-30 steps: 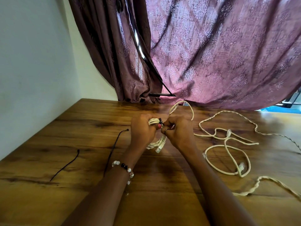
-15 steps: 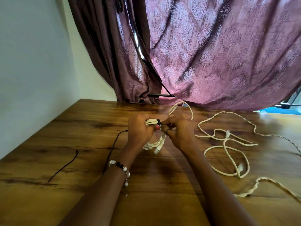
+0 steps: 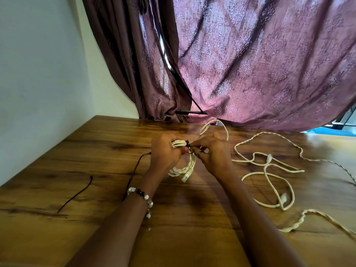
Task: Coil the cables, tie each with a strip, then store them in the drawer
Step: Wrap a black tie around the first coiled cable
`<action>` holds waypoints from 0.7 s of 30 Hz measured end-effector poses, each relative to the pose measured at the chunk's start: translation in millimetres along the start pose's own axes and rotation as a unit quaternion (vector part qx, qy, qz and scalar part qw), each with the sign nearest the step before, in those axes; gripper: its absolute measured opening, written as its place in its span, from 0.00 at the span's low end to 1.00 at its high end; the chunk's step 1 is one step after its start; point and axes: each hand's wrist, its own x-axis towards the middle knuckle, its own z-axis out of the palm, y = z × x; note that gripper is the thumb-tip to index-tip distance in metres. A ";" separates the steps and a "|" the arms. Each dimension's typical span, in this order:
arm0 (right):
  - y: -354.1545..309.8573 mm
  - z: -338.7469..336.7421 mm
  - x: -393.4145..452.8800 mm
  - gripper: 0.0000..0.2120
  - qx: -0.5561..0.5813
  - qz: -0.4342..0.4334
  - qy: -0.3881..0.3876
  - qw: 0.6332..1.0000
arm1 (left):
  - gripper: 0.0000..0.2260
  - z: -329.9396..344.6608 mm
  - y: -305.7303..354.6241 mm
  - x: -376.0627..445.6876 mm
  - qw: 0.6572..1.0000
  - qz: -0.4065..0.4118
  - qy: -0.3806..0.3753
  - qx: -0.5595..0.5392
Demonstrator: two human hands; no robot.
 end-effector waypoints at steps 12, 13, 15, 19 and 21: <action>-6.2 14.7 1.5 0.04 -0.008 0.015 0.026 1.000 | 0.11 -4.0 -0.1 0.8 1.000 -0.011 0.005 -0.020; -4.3 15.6 1.6 0.05 0.009 0.045 0.023 0.999 | 0.11 -3.7 -0.7 0.9 1.000 -0.013 0.007 -0.022; -0.4 16.3 0.1 0.12 0.054 0.077 0.021 0.995 | 0.11 -2.5 -1.0 0.7 1.000 -0.015 0.010 -0.019; -4.4 15.6 -1.1 0.19 0.079 0.079 0.023 0.994 | 0.11 0.5 -0.4 0.9 1.000 -0.014 0.013 -0.009; -5.8 16.4 -1.0 0.19 0.078 0.067 0.029 0.994 | 0.11 1.2 -0.4 0.5 1.000 -0.013 0.016 -0.003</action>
